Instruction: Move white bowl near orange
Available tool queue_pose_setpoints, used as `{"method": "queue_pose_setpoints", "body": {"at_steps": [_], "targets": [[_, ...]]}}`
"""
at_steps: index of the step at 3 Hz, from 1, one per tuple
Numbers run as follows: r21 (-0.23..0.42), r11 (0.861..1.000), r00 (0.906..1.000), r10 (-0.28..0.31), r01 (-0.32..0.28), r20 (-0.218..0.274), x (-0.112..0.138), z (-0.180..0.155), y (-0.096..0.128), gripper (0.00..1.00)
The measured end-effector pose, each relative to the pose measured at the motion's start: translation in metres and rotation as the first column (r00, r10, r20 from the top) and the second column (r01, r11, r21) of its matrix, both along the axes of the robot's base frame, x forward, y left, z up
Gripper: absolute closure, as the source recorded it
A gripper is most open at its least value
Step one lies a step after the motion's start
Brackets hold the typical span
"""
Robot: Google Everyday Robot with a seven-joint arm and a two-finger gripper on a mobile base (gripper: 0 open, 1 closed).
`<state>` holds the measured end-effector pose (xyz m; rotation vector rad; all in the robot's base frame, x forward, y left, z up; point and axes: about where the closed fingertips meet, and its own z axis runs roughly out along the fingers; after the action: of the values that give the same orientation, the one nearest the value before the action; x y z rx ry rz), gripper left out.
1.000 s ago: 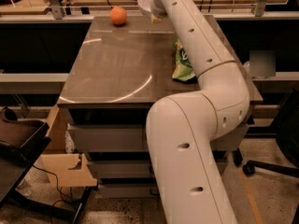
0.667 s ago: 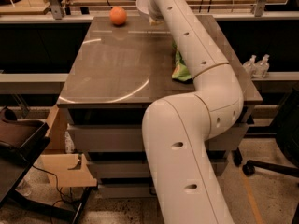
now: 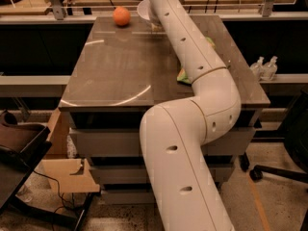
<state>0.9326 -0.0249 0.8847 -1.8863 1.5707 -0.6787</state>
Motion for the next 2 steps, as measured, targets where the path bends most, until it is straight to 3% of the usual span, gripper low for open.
{"method": "queue_pose_setpoints", "body": {"at_steps": [2], "targets": [[-0.006,0.997,0.9965,0.077,-0.077,-0.032,-0.0003,-0.0224,0.0175,1.0]]}}
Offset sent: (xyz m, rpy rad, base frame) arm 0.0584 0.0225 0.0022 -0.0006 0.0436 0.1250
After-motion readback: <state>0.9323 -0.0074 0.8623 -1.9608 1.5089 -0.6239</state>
